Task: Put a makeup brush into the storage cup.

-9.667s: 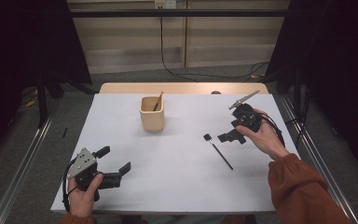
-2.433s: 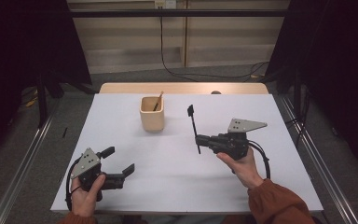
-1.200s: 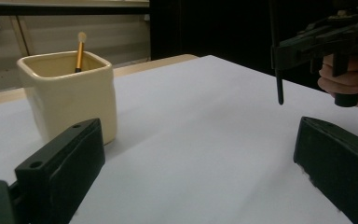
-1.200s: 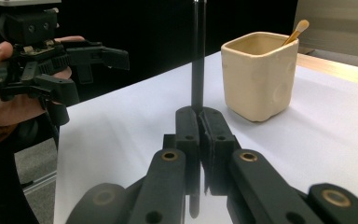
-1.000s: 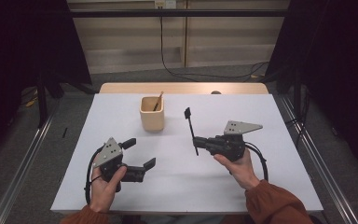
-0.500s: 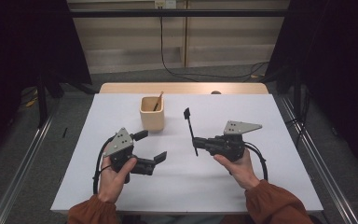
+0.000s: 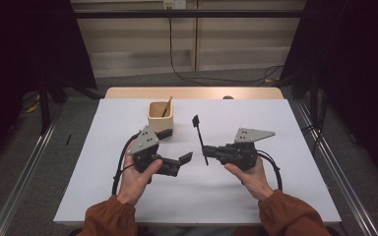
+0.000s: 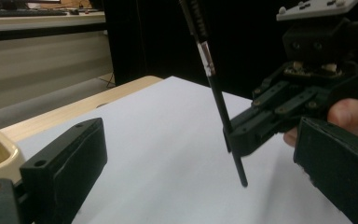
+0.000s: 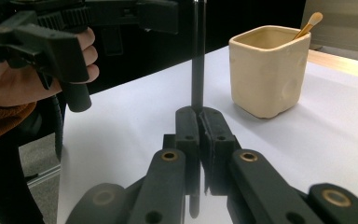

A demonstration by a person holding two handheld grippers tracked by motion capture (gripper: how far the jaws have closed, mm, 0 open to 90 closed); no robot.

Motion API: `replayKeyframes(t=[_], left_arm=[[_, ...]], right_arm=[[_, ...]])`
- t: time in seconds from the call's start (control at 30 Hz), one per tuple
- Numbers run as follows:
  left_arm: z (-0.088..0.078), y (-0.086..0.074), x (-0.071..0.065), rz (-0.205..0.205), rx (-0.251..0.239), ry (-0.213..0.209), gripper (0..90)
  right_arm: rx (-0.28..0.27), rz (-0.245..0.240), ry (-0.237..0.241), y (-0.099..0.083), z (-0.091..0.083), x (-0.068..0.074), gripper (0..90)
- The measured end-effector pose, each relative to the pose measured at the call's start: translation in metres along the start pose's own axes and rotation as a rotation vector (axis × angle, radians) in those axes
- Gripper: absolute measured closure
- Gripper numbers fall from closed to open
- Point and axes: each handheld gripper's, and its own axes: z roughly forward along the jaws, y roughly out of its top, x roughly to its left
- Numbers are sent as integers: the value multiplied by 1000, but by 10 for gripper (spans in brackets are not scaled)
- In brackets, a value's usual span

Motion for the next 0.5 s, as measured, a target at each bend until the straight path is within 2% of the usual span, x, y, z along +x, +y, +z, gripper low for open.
replayKeyframes(t=[0.1,0.2,0.3,0.4,0.47,0.5], left_arm=[[7,5,-2,3,-12,-15,28],[13,9,-6,30,-13,-12,34],[19,13,-7,27,-26,-25,46],[26,16,-7,18,-31,-22,46],[28,17,-5,5,-38,-3,64],[30,18,-5,3,-37,-13,65]], right_arm=[[-4,-1,-2,0,-1,0,861],[-6,3,1,0,-1,-1,860],[-7,5,0,0,-2,-2,860],[-7,5,-2,0,-2,-2,860],[-7,5,-5,0,-2,-2,860],[-8,6,-5,0,-2,-2,860]])
